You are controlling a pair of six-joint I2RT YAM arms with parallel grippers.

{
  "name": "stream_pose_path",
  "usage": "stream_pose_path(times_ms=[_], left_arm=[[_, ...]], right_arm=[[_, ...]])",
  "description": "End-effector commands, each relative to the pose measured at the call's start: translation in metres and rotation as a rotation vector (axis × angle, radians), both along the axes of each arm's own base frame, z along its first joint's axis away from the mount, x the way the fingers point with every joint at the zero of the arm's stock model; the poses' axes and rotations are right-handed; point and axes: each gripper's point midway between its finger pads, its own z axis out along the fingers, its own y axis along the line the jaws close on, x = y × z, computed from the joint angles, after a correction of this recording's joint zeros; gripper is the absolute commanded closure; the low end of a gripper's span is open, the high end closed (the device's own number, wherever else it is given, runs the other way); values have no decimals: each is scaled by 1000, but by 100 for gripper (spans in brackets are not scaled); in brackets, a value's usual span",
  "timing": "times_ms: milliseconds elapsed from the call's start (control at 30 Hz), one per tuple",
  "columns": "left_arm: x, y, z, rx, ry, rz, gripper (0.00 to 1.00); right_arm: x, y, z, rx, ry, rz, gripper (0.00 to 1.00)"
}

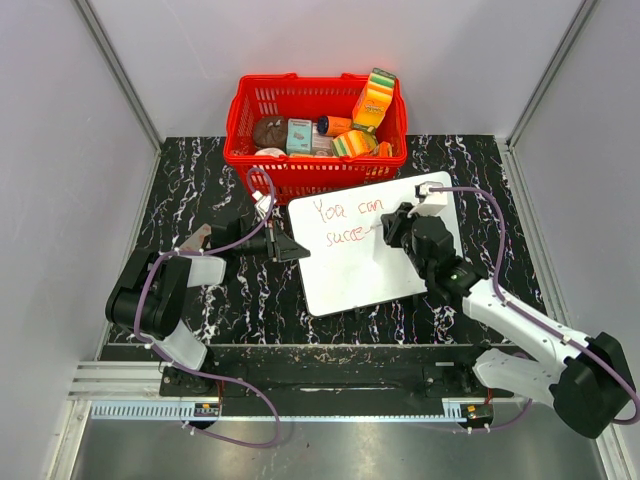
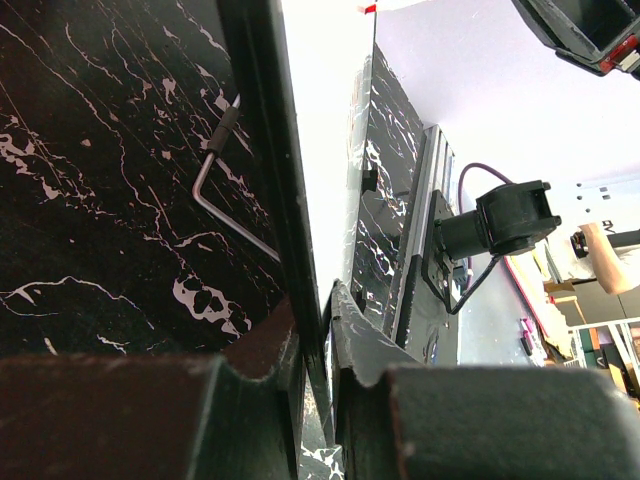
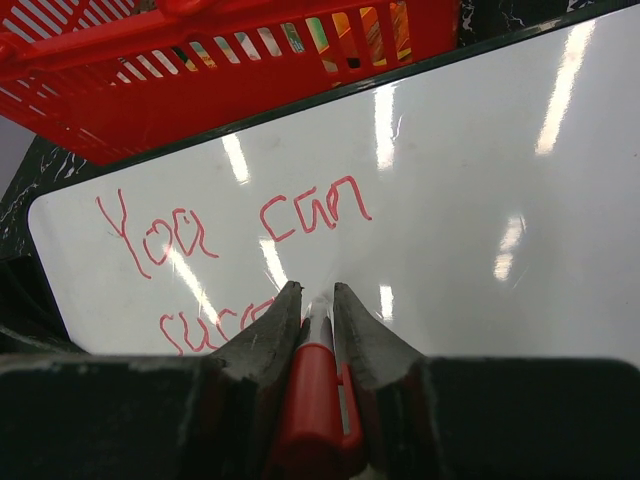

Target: Write a sentence on the whiteboard

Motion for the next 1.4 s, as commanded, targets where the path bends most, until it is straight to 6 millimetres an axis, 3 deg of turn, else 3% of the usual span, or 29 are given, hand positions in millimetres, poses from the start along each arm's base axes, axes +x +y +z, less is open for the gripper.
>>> stream_pose_path(times_ms=[0,367,667,933,1367], left_arm=[[5,-5,5,8,-134,-23,100],[5,-6,5,7,-135,-25,100],[5,-6,5,8,-134,-25,100],[6,-5,4,9,-132,-22,100],[6,-5,5,8,-137,-22,100]], right_arm=[[10,1,24,28,-49,-14,100],[1,13,1,18,22,63,100],[-10,8,-20,13,70,66,100],[-13,0,-24,-1,75,39,100],[-12,-13,-15,-16,43,-9,100]])
